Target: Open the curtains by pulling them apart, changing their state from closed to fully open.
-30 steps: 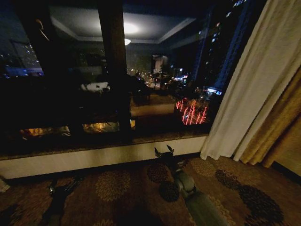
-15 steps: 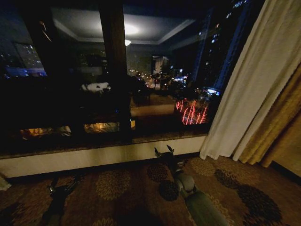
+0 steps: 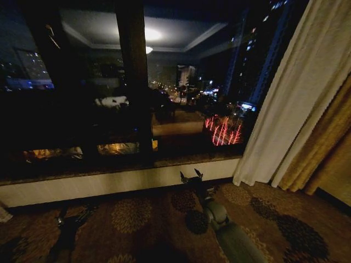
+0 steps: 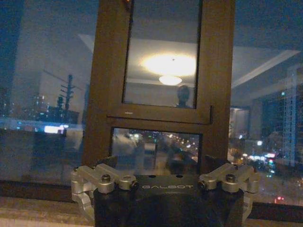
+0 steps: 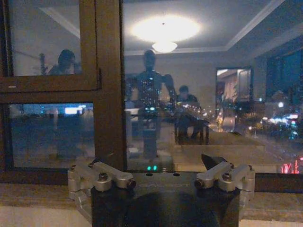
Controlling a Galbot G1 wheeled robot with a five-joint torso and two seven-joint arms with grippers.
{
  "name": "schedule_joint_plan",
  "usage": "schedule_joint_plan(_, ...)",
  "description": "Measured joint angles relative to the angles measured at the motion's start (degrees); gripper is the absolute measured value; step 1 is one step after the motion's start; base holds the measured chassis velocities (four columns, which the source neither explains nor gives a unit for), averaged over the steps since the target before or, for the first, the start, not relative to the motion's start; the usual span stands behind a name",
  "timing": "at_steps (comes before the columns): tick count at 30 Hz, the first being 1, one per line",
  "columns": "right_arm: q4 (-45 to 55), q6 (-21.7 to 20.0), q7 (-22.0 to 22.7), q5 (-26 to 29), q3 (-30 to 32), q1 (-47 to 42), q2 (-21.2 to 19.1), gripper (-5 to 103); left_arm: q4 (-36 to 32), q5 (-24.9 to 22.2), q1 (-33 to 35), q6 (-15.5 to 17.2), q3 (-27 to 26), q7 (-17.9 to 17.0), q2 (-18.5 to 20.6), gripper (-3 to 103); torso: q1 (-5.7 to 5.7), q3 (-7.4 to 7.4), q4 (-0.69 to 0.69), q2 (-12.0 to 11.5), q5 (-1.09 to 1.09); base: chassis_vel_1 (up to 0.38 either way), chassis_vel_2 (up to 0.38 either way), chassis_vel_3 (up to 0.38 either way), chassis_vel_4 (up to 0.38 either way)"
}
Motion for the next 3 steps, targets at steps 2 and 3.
schedule_joint_plan(2,0.0,0.0,0.0,0.0,0.0,0.0,0.0,100,0.0,0.0,0.0,0.0,0.0,0.0,0.0,100,0.00,0.00,0.00,0.0,0.00,0.000,0.000,0.000,0.000)
schedule_joint_plan(3,0.0,0.0,0.0,0.0,0.0,0.0,0.0,100,0.0,0.0,0.0,0.0,0.0,0.0,0.0,100,0.00,0.00,0.00,0.0,0.00,0.000,0.000,0.000,0.000)
